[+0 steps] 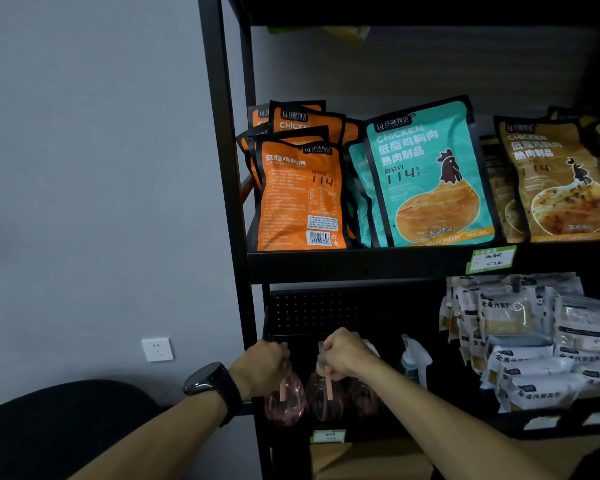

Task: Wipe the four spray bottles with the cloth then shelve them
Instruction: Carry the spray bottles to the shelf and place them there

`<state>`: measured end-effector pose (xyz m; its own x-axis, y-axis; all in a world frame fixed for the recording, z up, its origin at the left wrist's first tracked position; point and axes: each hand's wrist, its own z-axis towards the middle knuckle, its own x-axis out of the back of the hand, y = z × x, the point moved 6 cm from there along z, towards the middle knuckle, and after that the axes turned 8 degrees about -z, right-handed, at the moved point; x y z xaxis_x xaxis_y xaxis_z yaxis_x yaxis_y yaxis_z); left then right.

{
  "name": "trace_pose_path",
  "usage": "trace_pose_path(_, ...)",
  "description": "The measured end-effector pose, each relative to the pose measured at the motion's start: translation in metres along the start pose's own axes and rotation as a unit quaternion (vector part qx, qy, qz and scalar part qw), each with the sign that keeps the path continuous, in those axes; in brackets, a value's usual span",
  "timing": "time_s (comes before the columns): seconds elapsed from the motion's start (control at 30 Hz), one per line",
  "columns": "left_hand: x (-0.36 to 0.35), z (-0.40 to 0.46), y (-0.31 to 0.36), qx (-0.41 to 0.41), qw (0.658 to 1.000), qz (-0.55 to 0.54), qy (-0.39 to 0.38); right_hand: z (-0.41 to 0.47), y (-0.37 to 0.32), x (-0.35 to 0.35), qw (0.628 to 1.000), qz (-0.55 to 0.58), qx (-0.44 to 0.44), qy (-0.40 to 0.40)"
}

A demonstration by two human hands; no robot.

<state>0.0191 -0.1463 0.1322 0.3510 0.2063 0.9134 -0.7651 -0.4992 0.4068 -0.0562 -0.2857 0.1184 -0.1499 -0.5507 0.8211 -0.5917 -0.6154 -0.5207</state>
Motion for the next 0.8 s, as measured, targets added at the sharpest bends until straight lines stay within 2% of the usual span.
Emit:
trace_pose_path(0.07,0.000,0.003,0.002,0.002,1.000,0.010,-0.009,-0.007,-0.001,0.008,1.000,0.019,0.013,-0.015)
trace_pose_path(0.1,0.001,0.005,0.003,-0.001,1.000,0.010,-0.008,-0.011,-0.002,0.020,1.000,0.010,0.026,0.003)
trace_pose_path(0.23,0.002,0.008,0.009,-0.028,1.000,0.000,0.007,-0.024,0.017,0.096,0.989,-0.003,0.045,0.140)
trace_pose_path(0.33,-0.001,0.009,0.016,-0.044,0.999,0.004,0.016,-0.025,0.055,0.137,0.981,-0.064,-0.001,0.185)
trace_pose_path(0.43,-0.005,0.009,0.022,-0.053,0.998,0.003,0.015,-0.018,0.091,0.131,0.983,-0.147,-0.055,0.099)
trace_pose_path(0.5,-0.007,0.010,0.025,-0.055,0.998,0.003,0.011,-0.015,0.107,0.116,0.985,-0.146,-0.077,0.056)
trace_pose_path(0.67,-0.010,0.011,0.026,-0.051,0.999,-0.001,0.001,-0.004,0.125,0.088,0.991,-0.061,-0.110,0.050)
trace_pose_path(0.8,-0.010,0.011,0.024,-0.042,0.999,-0.003,-0.001,0.000,0.123,0.087,0.989,-0.062,-0.117,0.061)
